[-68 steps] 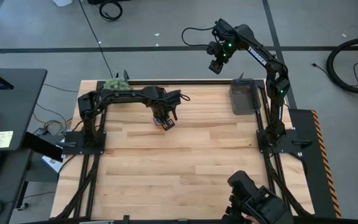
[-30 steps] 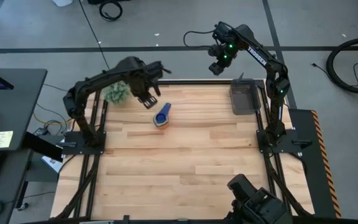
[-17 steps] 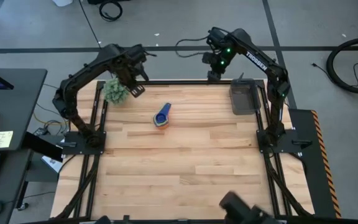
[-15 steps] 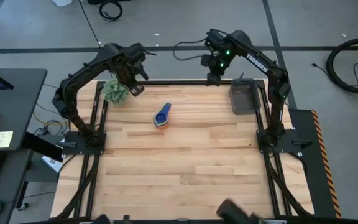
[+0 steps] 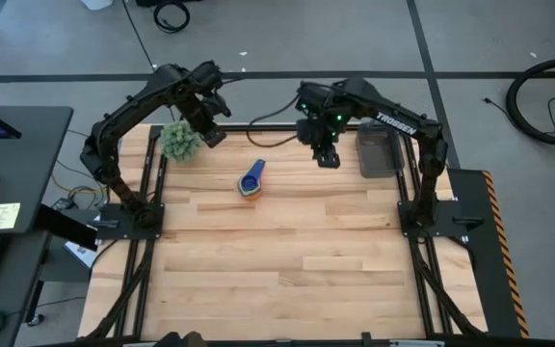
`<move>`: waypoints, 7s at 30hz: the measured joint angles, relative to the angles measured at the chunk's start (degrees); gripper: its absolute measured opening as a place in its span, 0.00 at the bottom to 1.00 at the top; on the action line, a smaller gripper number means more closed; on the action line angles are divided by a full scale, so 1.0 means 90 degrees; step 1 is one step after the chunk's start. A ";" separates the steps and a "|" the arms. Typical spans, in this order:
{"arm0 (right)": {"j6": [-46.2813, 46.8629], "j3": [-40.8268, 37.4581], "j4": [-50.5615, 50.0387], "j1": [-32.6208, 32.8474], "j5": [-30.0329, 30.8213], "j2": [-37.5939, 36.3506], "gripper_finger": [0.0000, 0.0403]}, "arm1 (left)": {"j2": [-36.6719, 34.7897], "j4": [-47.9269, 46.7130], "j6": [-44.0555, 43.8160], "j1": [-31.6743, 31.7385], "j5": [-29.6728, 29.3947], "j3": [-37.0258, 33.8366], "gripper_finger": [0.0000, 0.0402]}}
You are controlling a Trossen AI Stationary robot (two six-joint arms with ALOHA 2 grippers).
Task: Nest measuring cups in basket
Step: Put the nested measuring cups into the black bin
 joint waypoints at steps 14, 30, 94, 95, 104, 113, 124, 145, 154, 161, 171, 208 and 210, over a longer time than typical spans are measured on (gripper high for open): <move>0.0023 0.0000 0.0002 0.0232 0.0140 0.0000 0.41 | 0.0004 -0.0239 -0.0180 0.0647 0.0160 -0.0003 0.23; 0.1067 0.0000 0.0217 0.0225 0.0137 0.0000 0.41 | 0.0005 -0.0136 -0.0362 0.0428 0.0186 -0.0003 0.23; 0.1492 0.0000 0.2893 0.0249 0.0056 0.0367 0.41 | 0.0010 -0.0403 -0.1498 -0.0180 0.0071 -0.0005 0.23; 0.1617 0.0000 0.2896 0.0250 0.0055 0.0367 0.41 | 0.0010 -0.0403 -0.1504 -0.0180 -0.0035 -0.0005 0.23; 0.1727 0.0000 0.2978 0.0249 0.0013 0.0367 0.41 | 0.0010 -0.0413 -0.2217 -0.0214 -0.0372 -0.0005 0.23; 0.1723 0.0000 0.3965 0.0249 0.0013 0.0367 0.41 | 0.0007 -0.0393 -0.2392 -0.0395 -0.0357 -0.0872 0.23; 0.1723 0.0000 0.5865 0.0249 0.0011 0.0364 0.41 | 0.0014 0.0806 -0.2612 -0.0722 0.0140 -0.1739 0.23; 0.1721 0.0002 0.8446 0.0250 -0.0034 0.0357 0.41 | 0.0014 0.1149 -0.3042 -0.0913 -0.0309 -0.1737 0.23; 0.1721 0.0001 0.8437 0.0249 -0.0035 0.0357 0.41 | 0.0014 0.1173 -0.3720 -0.0975 -0.0472 -0.1737 0.25; 0.1721 0.0002 0.8439 0.0249 -0.0034 0.0357 0.41 | 0.0007 0.1204 -0.3721 -0.1256 -0.0740 -0.1737 0.49; 0.1721 0.0002 0.8437 0.0251 -0.0035 0.0357 0.41 | 0.0007 0.1350 -0.3716 -0.1414 -0.0754 -0.1734 0.63; 0.2306 0.0002 0.5224 0.0014 -0.0038 0.0330 0.41 | 0.0187 0.2946 -0.3880 -0.1523 0.0680 -0.3050 0.63; 0.2306 0.0002 0.5224 0.0016 -0.0038 0.0330 0.41 | 0.0187 0.3331 -0.3880 -0.1523 0.0679 -0.3197 0.63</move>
